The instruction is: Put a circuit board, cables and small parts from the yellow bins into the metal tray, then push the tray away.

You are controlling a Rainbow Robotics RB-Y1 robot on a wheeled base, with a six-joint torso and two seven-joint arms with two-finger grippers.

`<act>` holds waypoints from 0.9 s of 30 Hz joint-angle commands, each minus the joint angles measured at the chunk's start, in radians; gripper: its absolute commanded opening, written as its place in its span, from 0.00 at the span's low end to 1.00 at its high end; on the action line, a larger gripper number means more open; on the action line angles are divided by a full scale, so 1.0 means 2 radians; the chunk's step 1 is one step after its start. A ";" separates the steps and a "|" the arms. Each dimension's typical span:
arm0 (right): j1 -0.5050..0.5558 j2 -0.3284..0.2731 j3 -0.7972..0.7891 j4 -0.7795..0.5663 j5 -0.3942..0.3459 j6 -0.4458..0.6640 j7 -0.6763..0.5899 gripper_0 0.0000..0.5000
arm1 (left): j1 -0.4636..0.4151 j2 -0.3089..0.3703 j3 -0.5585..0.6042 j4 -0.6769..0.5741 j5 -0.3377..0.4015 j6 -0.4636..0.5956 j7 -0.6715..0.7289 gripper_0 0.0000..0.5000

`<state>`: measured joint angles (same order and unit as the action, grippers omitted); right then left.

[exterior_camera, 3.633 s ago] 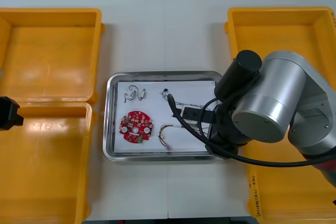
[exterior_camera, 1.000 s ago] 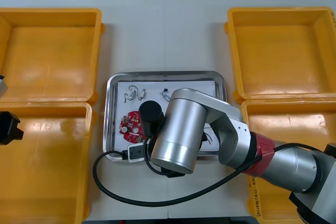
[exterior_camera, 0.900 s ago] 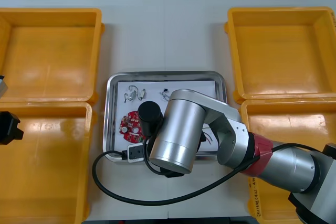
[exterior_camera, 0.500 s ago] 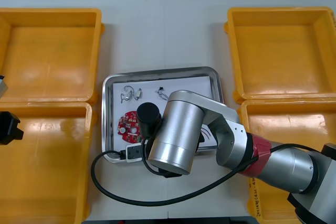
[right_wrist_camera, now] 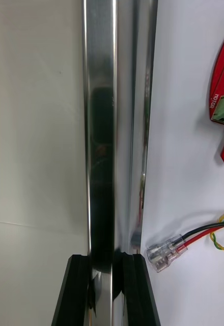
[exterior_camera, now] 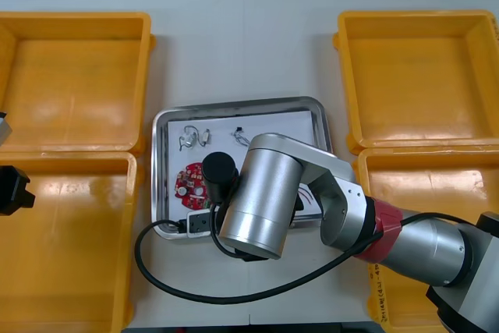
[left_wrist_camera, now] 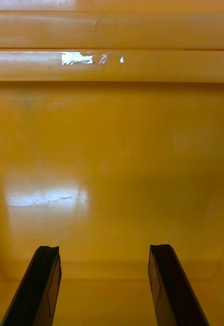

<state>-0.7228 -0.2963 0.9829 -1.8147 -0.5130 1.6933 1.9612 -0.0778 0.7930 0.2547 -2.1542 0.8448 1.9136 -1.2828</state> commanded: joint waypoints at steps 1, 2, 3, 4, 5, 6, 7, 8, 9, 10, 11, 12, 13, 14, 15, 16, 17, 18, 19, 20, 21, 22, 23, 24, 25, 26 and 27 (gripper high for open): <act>-0.023 0.012 -0.003 -0.005 0.003 0.009 -0.023 0.00 | 0.011 -0.005 0.015 -0.007 0.003 0.002 -0.030 1.00; -0.026 0.013 -0.007 -0.005 0.003 0.010 -0.023 0.00 | 0.011 -0.005 0.015 -0.007 0.003 0.002 -0.030 1.00; -0.029 0.014 -0.011 -0.005 0.003 0.012 -0.023 0.00 | 0.011 -0.005 0.015 -0.007 0.003 0.002 -0.030 1.00; -0.031 0.014 -0.011 -0.005 0.003 0.012 -0.023 0.00 | 0.011 -0.005 0.015 -0.007 0.003 0.002 -0.030 1.00; -0.034 0.015 -0.015 -0.005 0.003 0.013 -0.023 0.00 | 0.011 -0.005 0.015 -0.007 0.003 0.002 -0.030 1.00; -0.036 0.015 -0.017 -0.005 0.003 0.014 -0.023 0.00 | 0.011 -0.005 0.015 -0.007 0.003 0.002 -0.030 1.00; -0.040 0.016 -0.020 -0.005 0.003 0.015 -0.023 0.00 | 0.011 -0.005 0.015 -0.007 0.003 0.002 -0.030 1.00; -0.041 0.017 -0.023 -0.005 0.001 0.016 -0.023 0.00 | 0.011 -0.005 0.015 -0.007 0.003 0.002 -0.030 1.00; -0.044 0.019 -0.027 -0.005 0.001 0.018 -0.021 0.00 | 0.011 -0.005 0.015 -0.007 0.003 0.002 -0.030 1.00; -0.046 0.019 -0.029 -0.005 0.001 0.018 -0.021 0.00 | 0.011 -0.005 0.015 -0.007 0.003 0.002 -0.030 1.00; -0.049 0.019 -0.030 -0.005 0.002 0.020 -0.020 0.00 | 0.011 -0.005 0.015 -0.007 0.003 0.002 -0.030 1.00; -0.052 0.019 -0.031 -0.005 0.004 0.022 -0.019 0.00 | 0.011 -0.005 0.015 -0.007 0.003 0.002 -0.030 1.00; -0.054 0.019 -0.031 -0.005 0.005 0.022 -0.019 0.00 | 0.011 -0.005 0.015 -0.007 0.003 0.002 -0.030 1.00; -0.056 0.019 -0.031 -0.005 0.006 0.023 -0.018 0.00 | 0.011 -0.005 0.015 -0.007 0.003 0.002 -0.030 1.00; -0.058 0.019 -0.031 -0.005 0.008 0.024 -0.018 0.00 | 0.011 -0.005 0.015 -0.007 0.003 0.002 -0.030 1.00; -0.059 0.019 -0.032 -0.005 0.009 0.025 -0.018 0.00 | 0.011 -0.005 0.015 -0.007 0.003 0.002 -0.030 1.00; -0.062 0.019 -0.032 -0.005 0.010 0.025 -0.018 0.00 | 0.011 -0.005 0.015 -0.007 0.003 0.002 -0.030 1.00; -0.065 0.019 -0.032 -0.005 0.013 0.027 -0.017 0.00 | 0.011 -0.005 0.015 -0.007 0.003 0.002 -0.030 1.00; -0.066 0.019 -0.033 -0.005 0.014 0.028 -0.017 0.00 | 0.011 -0.005 0.015 -0.007 0.003 0.002 -0.030 1.00; -0.067 0.019 -0.033 -0.005 0.016 0.029 -0.017 0.00 | 0.011 -0.005 0.015 -0.007 0.003 0.002 -0.030 1.00; -0.069 0.019 -0.033 -0.005 0.017 0.029 -0.017 0.00 | 0.011 -0.005 0.015 -0.007 0.003 0.002 -0.030 1.00; -0.071 0.019 -0.033 -0.005 0.021 0.032 -0.017 0.00 | 0.011 -0.005 0.015 -0.007 0.003 0.002 -0.030 1.00; -0.072 0.019 -0.034 -0.005 0.024 0.033 -0.017 0.00 | 0.011 -0.005 0.015 -0.007 0.003 0.002 -0.030 1.00; -0.073 0.019 -0.034 -0.005 0.026 0.033 -0.017 0.00 | 0.011 -0.005 0.015 -0.007 0.003 0.002 -0.030 1.00; -0.073 0.019 -0.034 -0.005 0.030 0.033 -0.017 0.00 | 0.011 -0.005 0.015 -0.007 0.003 0.002 -0.030 1.00; -0.076 0.019 -0.034 -0.005 0.033 0.033 -0.017 0.00 | 0.011 -0.005 0.015 -0.007 0.003 0.002 -0.030 1.00; -0.077 0.019 -0.034 -0.004 0.034 0.033 -0.017 0.00 | 0.011 -0.005 0.015 -0.007 0.003 0.002 -0.030 1.00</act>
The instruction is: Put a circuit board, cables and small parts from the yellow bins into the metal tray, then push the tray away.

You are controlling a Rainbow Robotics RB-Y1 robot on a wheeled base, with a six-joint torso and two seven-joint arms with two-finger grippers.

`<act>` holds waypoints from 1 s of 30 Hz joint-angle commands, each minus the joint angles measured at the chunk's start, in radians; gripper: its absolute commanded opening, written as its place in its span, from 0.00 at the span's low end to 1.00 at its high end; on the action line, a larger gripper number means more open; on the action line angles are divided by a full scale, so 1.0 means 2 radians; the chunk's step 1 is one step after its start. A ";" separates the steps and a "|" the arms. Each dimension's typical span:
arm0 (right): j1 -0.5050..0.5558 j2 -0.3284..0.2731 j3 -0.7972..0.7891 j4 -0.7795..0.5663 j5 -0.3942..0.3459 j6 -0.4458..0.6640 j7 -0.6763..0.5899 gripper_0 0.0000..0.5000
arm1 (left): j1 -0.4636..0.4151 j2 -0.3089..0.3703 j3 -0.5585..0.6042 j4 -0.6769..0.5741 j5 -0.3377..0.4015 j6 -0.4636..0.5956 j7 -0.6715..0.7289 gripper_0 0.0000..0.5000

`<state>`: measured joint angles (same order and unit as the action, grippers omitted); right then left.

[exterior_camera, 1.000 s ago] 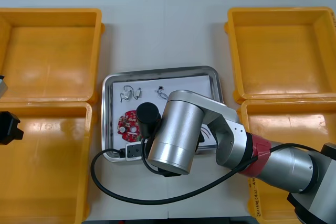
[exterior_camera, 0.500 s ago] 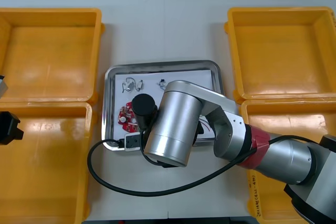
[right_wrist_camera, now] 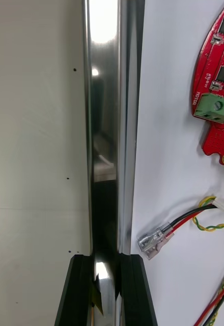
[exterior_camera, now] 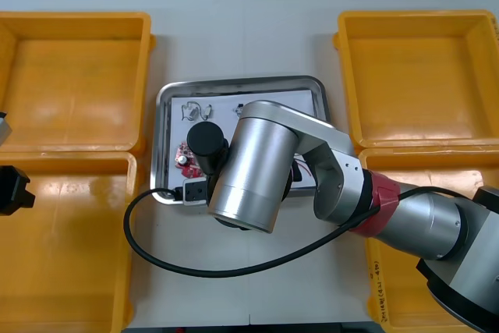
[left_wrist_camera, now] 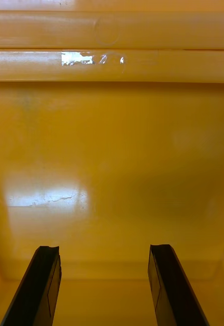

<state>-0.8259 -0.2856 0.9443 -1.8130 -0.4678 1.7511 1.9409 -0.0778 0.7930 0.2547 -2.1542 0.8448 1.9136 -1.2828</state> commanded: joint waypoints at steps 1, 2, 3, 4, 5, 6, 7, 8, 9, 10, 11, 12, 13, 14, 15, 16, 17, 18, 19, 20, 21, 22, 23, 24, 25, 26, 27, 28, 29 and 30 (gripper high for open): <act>-0.027 0.014 -0.016 -0.001 0.011 0.004 -0.006 0.00 | 0.011 -0.005 0.015 -0.007 0.003 0.002 -0.030 1.00; -0.029 0.015 -0.018 0.005 0.011 0.004 -0.006 0.00 | 0.011 -0.005 0.015 -0.007 0.003 0.002 -0.030 1.00; -0.030 0.016 -0.020 0.008 0.011 0.004 -0.006 0.00 | 0.011 -0.005 0.015 -0.007 0.003 0.002 -0.030 1.00; -0.033 0.018 -0.023 0.014 0.009 0.004 -0.006 0.00 | 0.011 -0.005 0.015 -0.007 0.003 0.002 -0.030 1.00; -0.037 0.021 -0.026 0.021 0.008 0.003 -0.004 0.00 | 0.011 -0.005 0.015 -0.007 0.003 0.002 -0.030 1.00; -0.042 0.023 -0.029 0.028 0.008 0.003 -0.002 0.00 | 0.011 -0.005 0.015 -0.007 0.003 0.002 -0.030 1.00; -0.043 0.024 -0.030 0.030 0.008 0.003 -0.002 0.00 | 0.011 -0.005 0.015 -0.007 0.003 0.002 -0.030 1.00; -0.048 0.025 -0.030 0.035 0.008 0.002 0.000 0.00 | 0.011 -0.005 0.015 -0.007 0.003 0.002 -0.030 1.00; -0.050 0.025 -0.030 0.038 0.008 0.001 0.001 0.00 | 0.011 -0.005 0.015 -0.007 0.003 0.002 -0.030 1.00; -0.053 0.025 -0.031 0.042 0.008 0.000 0.001 0.00 | 0.011 -0.005 0.015 -0.007 0.003 0.002 -0.030 1.00; -0.056 0.025 -0.033 0.045 0.008 -0.002 0.001 0.00 | 0.011 -0.005 0.015 -0.007 0.003 0.002 -0.030 1.00; -0.059 0.025 -0.037 0.047 0.008 -0.003 0.003 0.00 | 0.011 -0.005 0.015 -0.007 0.003 0.002 -0.030 1.00; -0.060 0.025 -0.039 0.049 0.008 -0.003 0.004 0.00 | 0.011 -0.005 0.015 -0.007 0.003 0.002 -0.030 1.00; -0.061 0.025 -0.042 0.052 0.007 -0.003 0.005 0.00 | 0.011 -0.005 0.015 -0.007 0.003 0.002 -0.030 1.00; -0.064 0.025 -0.045 0.055 0.007 -0.003 0.007 0.00 | 0.011 -0.005 0.015 -0.007 0.003 0.002 -0.030 1.00; -0.067 0.025 -0.045 0.057 0.007 -0.003 0.009 0.00 | 0.011 -0.005 0.015 -0.007 0.003 0.002 -0.030 1.00; -0.071 0.025 -0.046 0.060 0.007 -0.004 0.011 0.00 | 0.011 -0.005 0.015 -0.007 0.003 0.002 -0.030 1.00; -0.075 0.025 -0.047 0.062 0.007 -0.005 0.012 0.00 | 0.011 -0.005 0.015 -0.007 0.003 0.002 -0.030 1.00; -0.076 0.025 -0.048 0.064 0.007 -0.006 0.013 0.00 | 0.011 -0.005 0.015 -0.007 0.003 0.002 -0.030 1.00; -0.078 0.025 -0.050 0.067 0.007 -0.007 0.014 0.00 | 0.011 -0.005 0.015 -0.007 0.003 0.002 -0.030 1.00; -0.080 0.025 -0.052 0.072 0.007 -0.009 0.016 0.00 | 0.011 -0.005 0.015 -0.007 0.003 0.002 -0.030 1.00; -0.082 0.025 -0.053 0.074 0.007 -0.010 0.017 0.00 | 0.011 -0.005 0.015 -0.007 0.003 0.002 -0.030 1.00; -0.085 0.025 -0.053 0.079 0.007 -0.013 0.020 0.00 | 0.011 -0.005 0.015 -0.007 0.003 0.002 -0.030 1.00; -0.089 0.025 -0.054 0.084 0.007 -0.017 0.022 0.00 | 0.011 -0.005 0.015 -0.007 0.003 0.002 -0.030 1.00; -0.091 0.025 -0.054 0.087 0.007 -0.018 0.023 0.00 | 0.011 -0.005 0.015 -0.007 0.003 0.002 -0.030 1.00; -0.095 0.025 -0.054 0.091 0.007 -0.021 0.024 0.00 | 0.011 -0.005 0.015 -0.007 0.003 0.002 -0.030 1.00; -0.099 0.025 -0.054 0.096 0.007 -0.025 0.026 0.00 | 0.011 -0.005 0.015 -0.007 0.003 0.002 -0.030 1.00; -0.099 0.025 -0.054 0.099 0.007 -0.027 0.027 0.00 | 0.011 -0.005 0.015 -0.007 0.003 0.002 -0.030 1.00; -0.102 0.025 -0.054 0.103 0.007 -0.032 0.028 0.00 | 0.011 -0.005 0.015 -0.007 0.003 0.002 -0.030 1.00; -0.104 0.025 -0.054 0.107 0.007 -0.036 0.030 0.00 | 0.011 -0.005 0.015 -0.007 0.003 0.002 -0.030 1.00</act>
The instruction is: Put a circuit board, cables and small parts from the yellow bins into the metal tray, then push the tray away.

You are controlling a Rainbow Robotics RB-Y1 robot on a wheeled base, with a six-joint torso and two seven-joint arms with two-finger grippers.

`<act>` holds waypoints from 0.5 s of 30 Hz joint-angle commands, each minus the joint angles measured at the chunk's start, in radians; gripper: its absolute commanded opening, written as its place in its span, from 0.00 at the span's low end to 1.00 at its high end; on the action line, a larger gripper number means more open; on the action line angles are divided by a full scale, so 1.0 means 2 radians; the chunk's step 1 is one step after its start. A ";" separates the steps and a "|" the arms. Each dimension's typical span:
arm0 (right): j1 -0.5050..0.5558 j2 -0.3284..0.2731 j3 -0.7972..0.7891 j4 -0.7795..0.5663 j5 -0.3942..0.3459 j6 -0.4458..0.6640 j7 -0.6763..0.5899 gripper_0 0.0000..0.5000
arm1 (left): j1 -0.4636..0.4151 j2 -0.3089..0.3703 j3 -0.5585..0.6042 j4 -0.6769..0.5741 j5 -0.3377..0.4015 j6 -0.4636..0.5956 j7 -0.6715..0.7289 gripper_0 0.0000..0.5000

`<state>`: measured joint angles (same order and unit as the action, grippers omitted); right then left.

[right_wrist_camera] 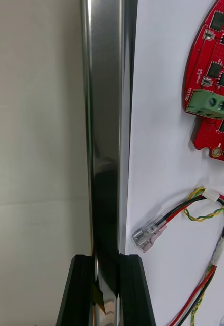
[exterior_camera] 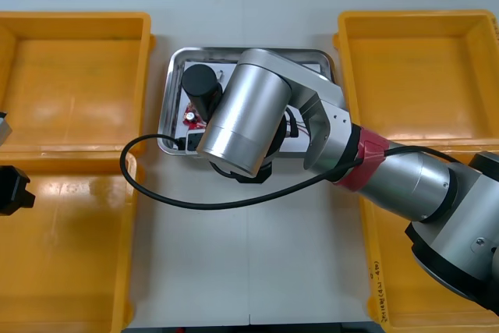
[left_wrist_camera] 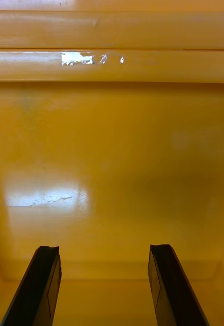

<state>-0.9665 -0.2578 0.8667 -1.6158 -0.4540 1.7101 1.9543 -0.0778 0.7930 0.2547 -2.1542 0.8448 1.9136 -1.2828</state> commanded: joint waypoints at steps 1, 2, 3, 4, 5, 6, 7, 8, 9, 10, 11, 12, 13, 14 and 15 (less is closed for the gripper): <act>-0.034 0.012 -0.015 0.011 0.000 -0.019 0.024 0.00 | 0.011 -0.005 0.015 -0.007 0.003 0.002 -0.030 1.00; -0.037 0.012 -0.015 0.016 0.000 -0.024 0.025 0.00 | 0.011 -0.005 0.015 -0.007 0.003 0.002 -0.030 1.00; -0.038 0.012 -0.015 0.020 -0.001 -0.028 0.026 0.00 | 0.011 -0.005 0.015 -0.007 0.003 0.002 -0.030 1.00; -0.039 0.013 -0.015 0.023 -0.001 -0.030 0.027 0.00 | 0.011 -0.005 0.015 -0.007 0.003 0.002 -0.030 1.00; -0.042 0.013 -0.015 0.027 -0.001 -0.034 0.029 0.00 | 0.011 -0.005 0.015 -0.007 0.003 0.002 -0.030 1.00; -0.044 0.013 -0.015 0.031 -0.001 -0.037 0.030 0.00 | 0.011 -0.005 0.015 -0.007 0.003 0.002 -0.030 1.00; -0.047 0.013 -0.015 0.033 -0.001 -0.040 0.031 0.00 | 0.011 -0.005 0.015 -0.007 0.003 0.002 -0.030 1.00; -0.048 0.013 -0.015 0.035 -0.001 -0.041 0.032 0.00 | 0.011 -0.005 0.015 -0.007 0.003 0.002 -0.030 1.00; -0.051 0.013 -0.015 0.038 -0.001 -0.041 0.034 0.00 | 0.011 -0.005 0.015 -0.007 0.003 0.002 -0.030 1.00; -0.054 0.013 -0.015 0.040 -0.001 -0.043 0.036 0.00 | 0.011 -0.005 0.015 -0.007 0.003 0.002 -0.030 1.00; -0.055 0.013 -0.015 0.042 -0.001 -0.044 0.037 0.00 | 0.011 -0.005 0.015 -0.007 0.003 0.002 -0.030 1.00; -0.058 0.013 -0.015 0.046 -0.001 -0.046 0.038 0.00 | 0.011 -0.005 0.015 -0.007 0.003 0.002 -0.030 1.00; -0.061 0.013 -0.015 0.051 -0.001 -0.050 0.041 0.00 | 0.011 -0.005 0.015 -0.007 0.003 0.002 -0.030 1.00; -0.063 0.013 -0.015 0.053 -0.001 -0.051 0.041 0.00 | 0.011 -0.005 0.015 -0.007 0.003 0.002 -0.030 1.00; -0.065 0.013 -0.015 0.058 -0.001 -0.056 0.043 0.00 | 0.011 -0.005 0.015 -0.007 0.003 0.002 -0.030 1.00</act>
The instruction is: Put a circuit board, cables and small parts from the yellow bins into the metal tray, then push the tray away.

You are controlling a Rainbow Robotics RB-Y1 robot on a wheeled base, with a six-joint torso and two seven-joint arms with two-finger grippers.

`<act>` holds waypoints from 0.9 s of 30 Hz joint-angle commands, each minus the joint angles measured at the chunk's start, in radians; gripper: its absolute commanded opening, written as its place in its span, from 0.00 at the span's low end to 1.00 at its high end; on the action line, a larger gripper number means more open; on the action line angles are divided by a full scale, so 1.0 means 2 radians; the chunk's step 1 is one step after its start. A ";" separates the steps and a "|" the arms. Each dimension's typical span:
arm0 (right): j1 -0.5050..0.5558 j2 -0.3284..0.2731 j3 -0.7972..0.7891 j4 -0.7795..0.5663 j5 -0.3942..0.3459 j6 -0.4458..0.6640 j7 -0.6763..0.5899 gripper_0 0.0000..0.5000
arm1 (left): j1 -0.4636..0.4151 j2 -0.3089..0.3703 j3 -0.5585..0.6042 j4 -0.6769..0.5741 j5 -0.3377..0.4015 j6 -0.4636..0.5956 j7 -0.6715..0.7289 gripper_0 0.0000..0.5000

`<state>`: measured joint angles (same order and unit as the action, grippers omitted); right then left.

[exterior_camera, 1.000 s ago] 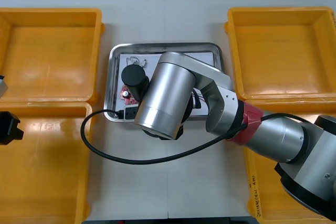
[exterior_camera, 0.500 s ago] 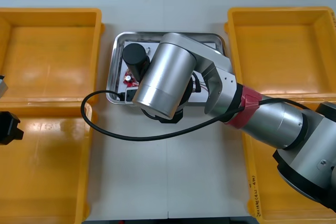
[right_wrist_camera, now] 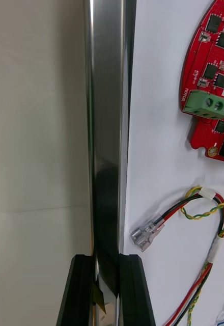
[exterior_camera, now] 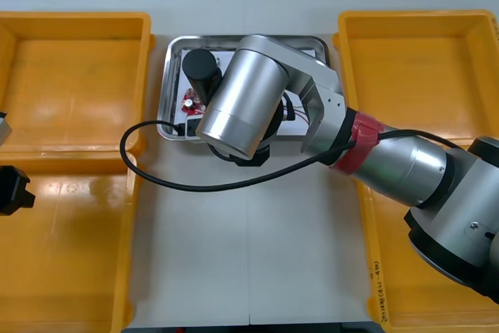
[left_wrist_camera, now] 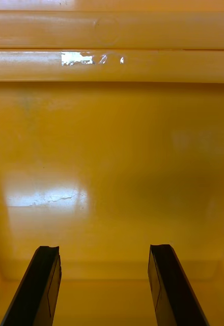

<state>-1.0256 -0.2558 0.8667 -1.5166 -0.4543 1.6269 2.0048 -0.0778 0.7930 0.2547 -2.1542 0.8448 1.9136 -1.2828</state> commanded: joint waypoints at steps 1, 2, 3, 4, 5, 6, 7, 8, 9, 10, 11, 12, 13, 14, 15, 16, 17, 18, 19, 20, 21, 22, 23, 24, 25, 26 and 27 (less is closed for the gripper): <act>-0.038 0.012 -0.015 0.013 0.000 -0.019 0.019 0.00 | 0.011 -0.005 0.015 -0.007 0.003 0.002 -0.030 1.00; -0.039 0.012 -0.015 0.016 0.001 -0.021 0.020 0.00 | 0.011 -0.005 0.015 -0.007 0.003 0.002 -0.030 1.00; -0.043 0.012 -0.015 0.022 0.001 -0.026 0.022 0.00 | 0.011 -0.005 0.015 -0.007 0.003 0.002 -0.030 1.00; -0.047 0.012 -0.015 0.027 0.001 -0.029 0.023 0.00 | 0.011 -0.005 0.015 -0.007 0.003 0.002 -0.030 1.00; -0.049 0.012 -0.015 0.030 0.002 -0.031 0.024 0.00 | 0.011 -0.005 0.015 -0.007 0.003 0.002 -0.030 1.00; -0.053 0.012 -0.015 0.035 0.002 -0.035 0.025 0.00 | 0.011 -0.005 0.015 -0.007 0.003 0.002 -0.030 1.00; -0.058 0.012 -0.015 0.041 0.002 -0.039 0.027 0.00 | 0.011 -0.005 0.015 -0.007 0.003 0.002 -0.030 1.00; -0.059 0.012 -0.015 0.043 0.002 -0.040 0.027 0.00 | 0.011 -0.005 0.015 -0.007 0.003 0.002 -0.030 1.00; -0.062 0.012 -0.015 0.047 0.003 -0.043 0.028 0.00 | 0.011 -0.005 0.015 -0.007 0.003 0.002 -0.030 1.00; -0.065 0.012 -0.015 0.053 0.003 -0.048 0.031 0.00 | 0.011 -0.005 0.015 -0.007 0.003 0.002 -0.030 1.00; -0.066 0.012 -0.015 0.055 0.004 -0.049 0.031 0.00 | 0.011 -0.005 0.015 -0.007 0.003 0.002 -0.030 1.00; -0.069 0.012 -0.015 0.060 0.004 -0.053 0.033 0.00 | 0.011 -0.005 0.015 -0.007 0.003 0.002 -0.030 1.00; -0.070 0.012 -0.015 0.064 0.004 -0.056 0.035 0.00 | 0.011 -0.005 0.015 -0.007 0.003 0.002 -0.030 1.00; -0.072 0.012 -0.015 0.066 0.004 -0.059 0.035 0.00 | 0.011 -0.005 0.015 -0.007 0.003 0.002 -0.030 1.00; -0.075 0.012 -0.015 0.071 0.004 -0.061 0.037 0.00 | 0.011 -0.005 0.015 -0.007 0.003 0.002 -0.030 1.00; -0.078 0.012 -0.015 0.075 0.004 -0.064 0.038 0.00 | 0.011 -0.005 0.015 -0.007 0.003 0.002 -0.030 1.00; -0.080 0.012 -0.015 0.079 0.004 -0.067 0.041 0.00 | 0.011 -0.005 0.015 -0.007 0.003 0.002 -0.030 1.00; -0.081 0.012 -0.015 0.080 0.005 -0.068 0.041 0.00 | 0.011 -0.005 0.015 -0.007 0.003 0.002 -0.030 1.00; -0.082 0.012 -0.015 0.082 0.008 -0.070 0.043 0.00 | 0.011 -0.005 0.015 -0.007 0.003 0.002 -0.030 1.00; -0.083 0.012 -0.015 0.083 0.011 -0.071 0.046 0.00 | 0.011 -0.005 0.015 -0.007 0.003 0.002 -0.030 1.00; -0.084 0.012 -0.015 0.083 0.012 -0.073 0.048 0.00 | 0.011 -0.005 0.015 -0.007 0.003 0.002 -0.030 1.00; -0.085 0.012 -0.015 0.083 0.016 -0.073 0.049 0.00 | 0.011 -0.005 0.015 -0.007 0.003 0.002 -0.030 1.00; -0.085 0.012 -0.015 0.084 0.020 -0.074 0.051 0.00 | 0.011 -0.005 0.015 -0.007 0.003 0.002 -0.030 1.00; -0.085 0.012 -0.015 0.083 0.021 -0.074 0.051 0.00 | 0.011 -0.005 0.015 -0.007 0.003 0.002 -0.030 1.00; -0.085 0.012 -0.015 0.083 0.024 -0.075 0.053 0.00 | 0.011 -0.005 0.015 -0.007 0.003 0.002 -0.030 1.00; -0.085 0.012 -0.015 0.083 0.027 -0.076 0.054 0.00 | 0.011 -0.005 0.015 -0.007 0.003 0.002 -0.030 1.00; -0.085 0.012 -0.015 0.083 0.028 -0.076 0.055 0.00 | 0.011 -0.005 0.015 -0.007 0.003 0.002 -0.030 1.00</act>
<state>-1.1368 -0.2550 0.8667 -1.3395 -0.4179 1.4868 2.0746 -0.0778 0.7930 0.2547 -2.1542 0.8448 1.9136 -1.2828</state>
